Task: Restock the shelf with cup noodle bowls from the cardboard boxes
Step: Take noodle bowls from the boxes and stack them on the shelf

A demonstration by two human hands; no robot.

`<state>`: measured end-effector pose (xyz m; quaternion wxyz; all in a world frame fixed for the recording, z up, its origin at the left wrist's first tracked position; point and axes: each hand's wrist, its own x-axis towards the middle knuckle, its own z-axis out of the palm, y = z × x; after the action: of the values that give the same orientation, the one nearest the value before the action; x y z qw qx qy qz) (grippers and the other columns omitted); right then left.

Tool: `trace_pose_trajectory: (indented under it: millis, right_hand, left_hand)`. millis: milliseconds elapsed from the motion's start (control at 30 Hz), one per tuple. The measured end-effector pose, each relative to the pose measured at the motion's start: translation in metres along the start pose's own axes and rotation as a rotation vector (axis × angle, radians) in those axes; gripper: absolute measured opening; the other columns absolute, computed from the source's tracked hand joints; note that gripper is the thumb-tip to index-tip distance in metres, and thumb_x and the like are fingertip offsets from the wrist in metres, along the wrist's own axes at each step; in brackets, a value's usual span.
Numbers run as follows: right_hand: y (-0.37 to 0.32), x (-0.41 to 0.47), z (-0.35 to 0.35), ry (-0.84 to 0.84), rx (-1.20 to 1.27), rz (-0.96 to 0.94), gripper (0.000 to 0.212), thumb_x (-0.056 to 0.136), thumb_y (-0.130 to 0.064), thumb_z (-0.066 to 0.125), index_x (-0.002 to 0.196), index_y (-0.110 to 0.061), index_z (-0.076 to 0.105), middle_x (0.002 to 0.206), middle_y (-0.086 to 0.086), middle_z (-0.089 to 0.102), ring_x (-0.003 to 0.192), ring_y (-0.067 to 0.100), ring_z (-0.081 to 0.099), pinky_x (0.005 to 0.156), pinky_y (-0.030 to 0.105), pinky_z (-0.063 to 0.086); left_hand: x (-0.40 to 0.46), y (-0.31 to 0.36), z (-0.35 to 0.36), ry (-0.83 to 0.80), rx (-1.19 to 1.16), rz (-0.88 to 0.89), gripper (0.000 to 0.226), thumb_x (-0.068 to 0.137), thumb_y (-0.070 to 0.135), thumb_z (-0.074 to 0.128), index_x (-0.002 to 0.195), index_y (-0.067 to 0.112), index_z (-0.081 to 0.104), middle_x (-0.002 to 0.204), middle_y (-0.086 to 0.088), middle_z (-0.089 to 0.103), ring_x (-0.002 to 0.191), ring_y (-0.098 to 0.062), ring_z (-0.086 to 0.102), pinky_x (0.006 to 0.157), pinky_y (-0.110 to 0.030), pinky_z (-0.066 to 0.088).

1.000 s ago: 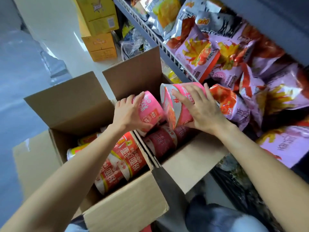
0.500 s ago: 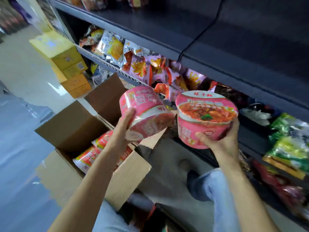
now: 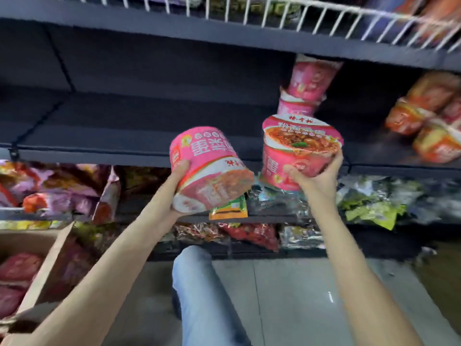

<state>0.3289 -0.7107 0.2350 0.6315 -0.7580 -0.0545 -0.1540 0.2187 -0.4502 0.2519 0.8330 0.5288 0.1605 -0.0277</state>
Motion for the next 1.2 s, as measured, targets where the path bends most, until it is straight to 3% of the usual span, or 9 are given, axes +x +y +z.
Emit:
trace_pose_trajectory:
  millis: [300, 400, 467, 567, 633, 700, 900, 1033, 1200]
  right_hand:
    - [0.069, 0.124, -0.009, 0.168, -0.06, 0.108, 0.13, 0.058, -0.041, 0.089, 0.15, -0.007, 0.003, 0.148, 0.012, 0.024, 0.136, 0.017, 0.028, 0.115, 0.03, 0.022]
    - [0.084, 0.146, -0.014, 0.067, -0.345, 0.231, 0.13, 0.06, -0.069, 0.073, 0.151, -0.004, 0.006, 0.153, 0.019, 0.023, 0.143, 0.033, 0.019, 0.118, 0.049, 0.011]
    - [0.078, 0.141, -0.021, 0.022, -0.508, 0.273, 0.112, 0.078, -0.052, 0.07, 0.151, -0.001, 0.001, 0.158, 0.021, 0.007, 0.146, 0.035, 0.003, 0.119, 0.047, 0.005]
    - [0.051, 0.096, -0.027, -0.078, -0.2, -0.015, 0.085, 0.085, -0.031, 0.069, 0.151, -0.022, 0.017, 0.155, 0.003, 0.023, 0.143, 0.02, 0.024, 0.116, 0.045, 0.026]
    - [0.031, 0.056, -0.025, -0.363, 0.099, -0.003, 0.078, 0.081, -0.046, 0.068, 0.145, -0.042, 0.023, 0.153, -0.01, 0.028, 0.137, 0.008, 0.036, 0.11, 0.036, 0.037]
    - [0.022, 0.037, -0.023, -0.464, 0.203, 0.054, 0.08, 0.075, -0.054, 0.071, 0.14, -0.047, 0.025, 0.147, -0.008, 0.038, 0.13, 0.006, 0.045, 0.105, 0.03, 0.043]
    - [0.004, 0.055, -0.058, -0.339, 0.371, 0.173, 0.102, 0.05, -0.051, 0.089, 0.133, -0.016, 0.042, 0.108, -0.009, 0.07, 0.102, 0.012, 0.066, 0.081, 0.026, 0.053]
    - [-0.024, 0.076, -0.083, -0.265, 0.381, 0.216, 0.099, 0.061, -0.056, 0.082, 0.141, -0.018, 0.039, 0.126, 0.001, 0.063, 0.11, 0.02, 0.064, 0.083, 0.035, 0.055]
    - [-0.055, 0.101, -0.109, -0.157, 0.344, 0.343, 0.072, 0.07, -0.045, 0.073, 0.134, -0.026, 0.047, 0.125, 0.004, 0.063, 0.095, 0.024, 0.071, 0.074, 0.043, 0.058]
  left_hand:
    - [0.056, -0.01, 0.079, -0.094, 0.171, -0.048, 0.059, 0.069, 0.061, 0.056, 0.114, 0.025, 0.062, 0.105, -0.003, 0.074, 0.093, -0.019, 0.072, 0.08, -0.038, 0.054]
    - [0.067, -0.005, 0.085, -0.087, 0.203, -0.044, 0.055, 0.069, 0.061, 0.055, 0.11, 0.026, 0.063, 0.103, -0.003, 0.074, 0.089, -0.017, 0.072, 0.078, -0.038, 0.053]
    - [0.073, -0.001, 0.089, -0.086, 0.199, -0.041, 0.051, 0.072, 0.062, 0.053, 0.108, 0.028, 0.064, 0.102, -0.002, 0.075, 0.087, -0.016, 0.073, 0.079, -0.041, 0.053]
    - [0.081, 0.004, 0.1, -0.085, 0.135, -0.083, 0.053, 0.073, 0.063, 0.051, 0.111, 0.027, 0.063, 0.102, -0.003, 0.075, 0.087, -0.018, 0.073, 0.078, -0.043, 0.055]
    - [0.083, 0.007, 0.11, -0.109, 0.081, -0.136, 0.057, 0.076, 0.065, 0.048, 0.115, 0.026, 0.063, 0.101, -0.004, 0.075, 0.086, -0.019, 0.073, 0.074, -0.041, 0.057]
    - [0.085, 0.009, 0.119, -0.169, 0.068, -0.176, 0.062, 0.074, 0.067, 0.048, 0.116, 0.024, 0.063, 0.101, -0.004, 0.075, 0.087, -0.019, 0.073, 0.071, -0.041, 0.057]
    - [0.089, 0.025, 0.151, -0.398, 0.048, -0.271, 0.067, 0.084, 0.073, 0.034, 0.118, 0.023, 0.063, 0.119, -0.009, 0.069, 0.111, -0.031, 0.064, 0.088, -0.056, 0.053]
    - [0.099, 0.045, 0.173, -0.543, 0.211, -0.293, 0.097, 0.078, 0.084, 0.016, 0.122, 0.008, 0.057, 0.118, -0.018, 0.067, 0.11, -0.031, 0.065, 0.072, -0.033, 0.061]
    - [0.118, 0.043, 0.2, -0.31, 0.525, 0.075, 0.069, 0.092, 0.069, 0.027, 0.12, 0.014, 0.06, 0.105, -0.008, 0.073, 0.092, -0.018, 0.072, 0.072, -0.03, 0.06]
